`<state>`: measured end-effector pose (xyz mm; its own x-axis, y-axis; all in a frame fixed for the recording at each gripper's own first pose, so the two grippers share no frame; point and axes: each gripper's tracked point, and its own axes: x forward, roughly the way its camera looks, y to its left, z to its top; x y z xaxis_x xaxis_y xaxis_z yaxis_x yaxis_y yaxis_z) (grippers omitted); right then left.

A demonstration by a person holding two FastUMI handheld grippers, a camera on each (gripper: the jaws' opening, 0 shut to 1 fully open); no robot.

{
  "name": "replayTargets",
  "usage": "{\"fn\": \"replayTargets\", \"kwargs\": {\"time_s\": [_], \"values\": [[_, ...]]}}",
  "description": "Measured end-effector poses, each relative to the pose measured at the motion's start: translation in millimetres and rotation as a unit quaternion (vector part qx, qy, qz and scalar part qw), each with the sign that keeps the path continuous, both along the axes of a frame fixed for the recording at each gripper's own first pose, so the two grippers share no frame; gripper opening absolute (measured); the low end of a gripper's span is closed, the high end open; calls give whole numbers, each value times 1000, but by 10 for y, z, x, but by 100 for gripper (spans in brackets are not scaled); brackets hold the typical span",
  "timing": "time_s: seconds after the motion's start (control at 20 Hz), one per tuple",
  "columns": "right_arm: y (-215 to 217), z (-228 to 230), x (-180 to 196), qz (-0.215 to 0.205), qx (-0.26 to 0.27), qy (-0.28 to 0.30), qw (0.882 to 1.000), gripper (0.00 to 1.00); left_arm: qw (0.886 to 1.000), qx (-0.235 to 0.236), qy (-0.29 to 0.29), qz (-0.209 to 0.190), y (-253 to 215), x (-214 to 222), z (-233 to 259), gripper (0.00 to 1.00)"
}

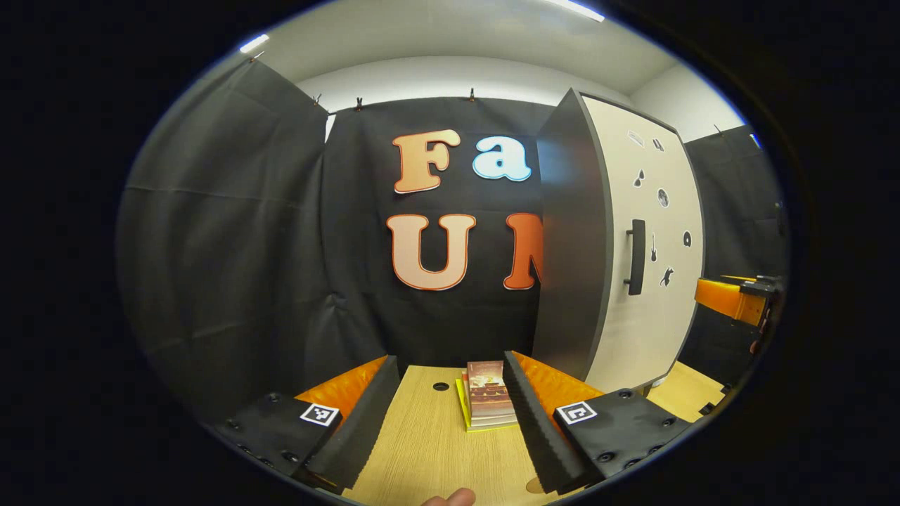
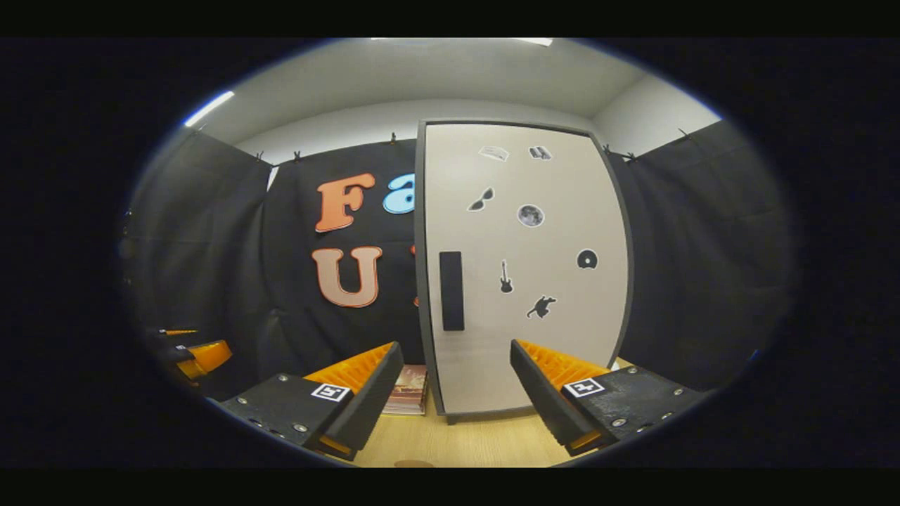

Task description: Open the cabinet door with the right hand, grasp the bottle in the cabinet with the left hand and place it on the coaster, then close the cabinet door with the right hand.

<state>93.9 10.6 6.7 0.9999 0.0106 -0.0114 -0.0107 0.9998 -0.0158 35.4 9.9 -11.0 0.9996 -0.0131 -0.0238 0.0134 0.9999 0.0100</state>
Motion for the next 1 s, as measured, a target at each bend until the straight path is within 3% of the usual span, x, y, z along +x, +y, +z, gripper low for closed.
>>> {"fn": "replayTargets", "kwargs": {"time_s": [0.35,0.85,1.0], "values": [[24,101,708,0,-2,-4,1000,95,1000,-1,8,1,104,267,-113,99],[125,163,1589,-1,-1,-5,1000,95,999,3,42,33,548,681,-448,96],[64,144,1750,-19,-12,-3,1000,88,998,5,51,43,681,751,-520,96]]}}
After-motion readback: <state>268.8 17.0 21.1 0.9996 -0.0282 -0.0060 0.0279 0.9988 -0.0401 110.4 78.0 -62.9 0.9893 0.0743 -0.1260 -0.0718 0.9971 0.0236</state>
